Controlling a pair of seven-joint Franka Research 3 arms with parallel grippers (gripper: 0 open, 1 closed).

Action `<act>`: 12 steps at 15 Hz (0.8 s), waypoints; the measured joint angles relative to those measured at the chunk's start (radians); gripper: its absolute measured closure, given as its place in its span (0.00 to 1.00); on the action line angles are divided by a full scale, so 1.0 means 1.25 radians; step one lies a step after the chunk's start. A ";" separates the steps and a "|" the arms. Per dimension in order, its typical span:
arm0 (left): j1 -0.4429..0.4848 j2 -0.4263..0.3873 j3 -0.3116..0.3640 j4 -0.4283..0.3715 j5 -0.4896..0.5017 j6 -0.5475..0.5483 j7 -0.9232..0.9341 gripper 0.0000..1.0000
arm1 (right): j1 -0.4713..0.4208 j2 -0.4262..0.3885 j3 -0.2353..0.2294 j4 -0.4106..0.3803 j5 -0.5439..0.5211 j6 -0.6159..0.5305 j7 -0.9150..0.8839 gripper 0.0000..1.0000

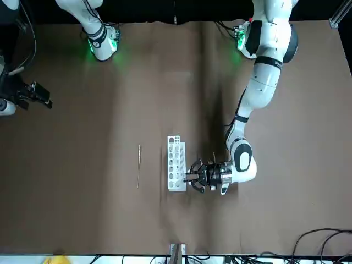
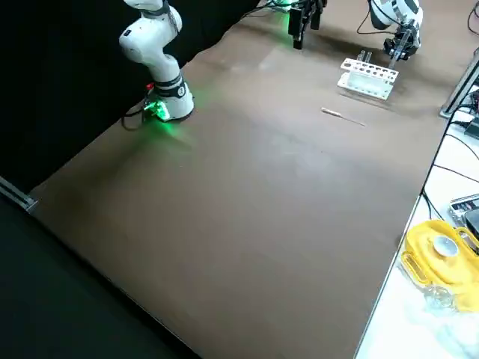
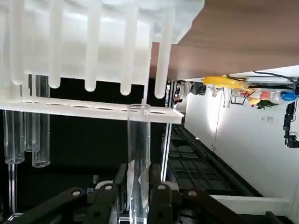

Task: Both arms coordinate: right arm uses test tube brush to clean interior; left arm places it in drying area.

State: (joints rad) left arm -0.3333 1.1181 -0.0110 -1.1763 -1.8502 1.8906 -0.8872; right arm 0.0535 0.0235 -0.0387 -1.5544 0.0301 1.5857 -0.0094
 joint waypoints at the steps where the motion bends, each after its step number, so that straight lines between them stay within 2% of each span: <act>1: 0.000 0.000 0.000 0.001 0.000 0.001 0.000 0.77 | 0.000 0.000 0.000 0.000 0.000 0.000 0.000 0.00; 12: -0.002 0.009 0.000 0.015 0.000 0.018 0.011 0.77 | -0.001 0.000 0.000 0.000 -0.001 0.000 0.000 0.00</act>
State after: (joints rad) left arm -0.3353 1.1293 -0.0111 -1.1577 -1.8502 1.9134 -0.8737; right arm 0.0525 0.0235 -0.0392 -1.5549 0.0290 1.5857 -0.0094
